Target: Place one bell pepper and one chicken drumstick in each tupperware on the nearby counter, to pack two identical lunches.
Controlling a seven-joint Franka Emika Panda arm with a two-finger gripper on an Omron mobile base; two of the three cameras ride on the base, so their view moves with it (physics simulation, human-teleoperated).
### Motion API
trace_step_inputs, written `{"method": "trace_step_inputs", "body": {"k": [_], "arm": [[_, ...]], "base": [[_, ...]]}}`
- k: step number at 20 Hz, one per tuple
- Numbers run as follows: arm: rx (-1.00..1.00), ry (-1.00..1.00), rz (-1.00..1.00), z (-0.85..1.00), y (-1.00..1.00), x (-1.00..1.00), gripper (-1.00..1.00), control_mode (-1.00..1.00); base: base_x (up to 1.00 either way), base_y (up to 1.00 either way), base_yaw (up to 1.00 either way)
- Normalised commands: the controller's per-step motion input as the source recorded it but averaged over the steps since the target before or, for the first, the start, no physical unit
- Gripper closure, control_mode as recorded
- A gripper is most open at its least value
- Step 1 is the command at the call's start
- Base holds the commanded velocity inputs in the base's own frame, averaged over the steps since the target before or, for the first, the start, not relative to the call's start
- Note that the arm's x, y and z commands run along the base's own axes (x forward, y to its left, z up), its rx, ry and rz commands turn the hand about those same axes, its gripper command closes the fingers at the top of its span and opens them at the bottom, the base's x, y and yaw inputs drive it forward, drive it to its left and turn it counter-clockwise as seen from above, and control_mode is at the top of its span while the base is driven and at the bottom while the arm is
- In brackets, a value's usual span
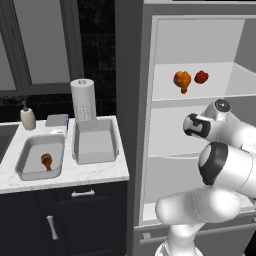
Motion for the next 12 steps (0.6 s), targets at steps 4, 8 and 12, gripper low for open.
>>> {"method": "trace_step_inputs", "body": {"k": [4, 8, 12], "arm": [[0.00, 0.00, 0.00, -0.11, 0.00, 0.15, -1.00, -1.00], [0.00, 0.00, 0.00, -0.31, 0.00, 0.00, 1.00, -1.00], [0.00, 0.00, 0.00, 0.00, 0.00, 0.00, 1.00, -1.00]], "base": [[0.00, 0.00, 0.00], [0.00, 0.00, 0.00], [0.00, 0.00, 0.00]]}}
